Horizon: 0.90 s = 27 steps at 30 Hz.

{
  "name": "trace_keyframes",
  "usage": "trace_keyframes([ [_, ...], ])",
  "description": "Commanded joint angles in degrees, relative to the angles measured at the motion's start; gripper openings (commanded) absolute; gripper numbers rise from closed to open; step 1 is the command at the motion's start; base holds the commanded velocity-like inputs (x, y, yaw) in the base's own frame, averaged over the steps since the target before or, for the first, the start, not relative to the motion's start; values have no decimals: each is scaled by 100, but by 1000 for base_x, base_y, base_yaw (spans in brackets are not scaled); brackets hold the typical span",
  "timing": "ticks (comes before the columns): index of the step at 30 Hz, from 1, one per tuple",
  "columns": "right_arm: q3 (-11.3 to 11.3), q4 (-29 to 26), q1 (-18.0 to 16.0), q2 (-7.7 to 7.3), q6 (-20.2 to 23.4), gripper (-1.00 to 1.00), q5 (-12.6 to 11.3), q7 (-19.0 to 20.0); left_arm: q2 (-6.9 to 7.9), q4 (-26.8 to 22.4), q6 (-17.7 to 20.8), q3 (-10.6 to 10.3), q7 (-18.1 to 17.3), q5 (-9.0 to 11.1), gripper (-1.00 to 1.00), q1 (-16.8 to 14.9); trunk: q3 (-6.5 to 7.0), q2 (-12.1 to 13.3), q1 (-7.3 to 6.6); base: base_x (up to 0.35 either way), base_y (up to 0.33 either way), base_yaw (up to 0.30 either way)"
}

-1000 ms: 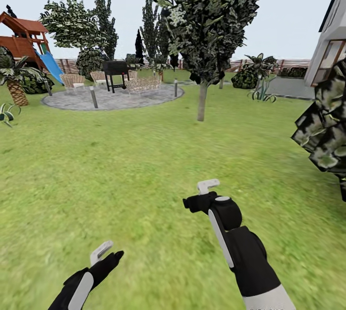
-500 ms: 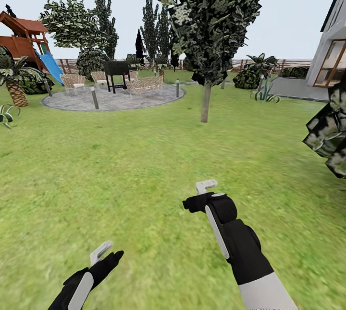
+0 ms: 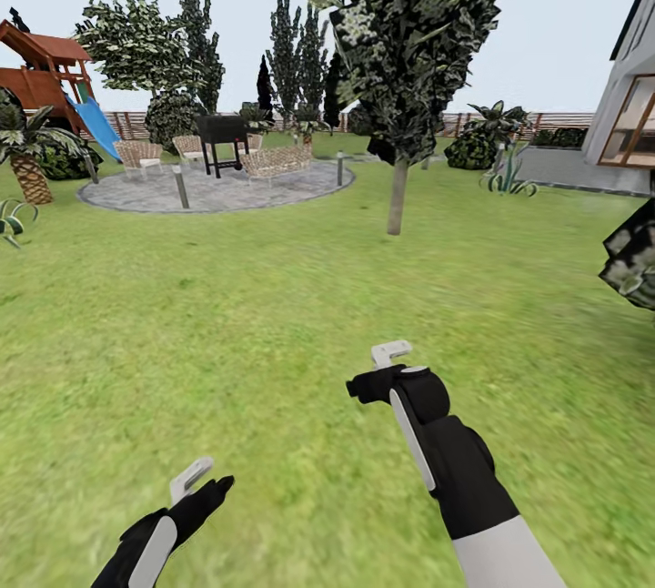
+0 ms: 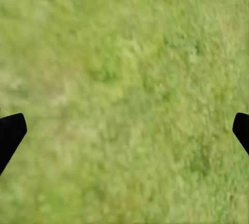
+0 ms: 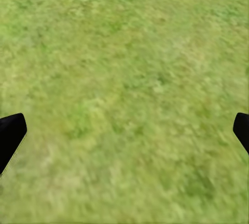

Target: Take the three Easter eggs out of the wicker basket on the lawn in the garden, then place them on the lawn next to a single tree (choose any tree) so that all three eggs are next to the same tree and none are left in the basket.

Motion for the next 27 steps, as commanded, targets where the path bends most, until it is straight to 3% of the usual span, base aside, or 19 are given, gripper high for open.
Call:
trace_keyframes([
  [1,5,-8,-5,0,28,100,28,2,-3,-4,38,16,-7,47,100,-3,-6,-3,2,242,248,0],
  [20,2,-64,29,-41,-14,100,11,61,-2,-22,-16,0,-36,25,100,-2,-6,-3,2,243,243,0],
  [24,23,-106,45,-47,-34,100,1,299,-3,-43,-30,-5,-38,23,100,3,-6,-3,2,250,216,0],
  [27,22,-133,56,-55,-53,100,10,721,-3,-97,-57,-13,-72,22,100,25,-6,-3,2,251,210,0],
])
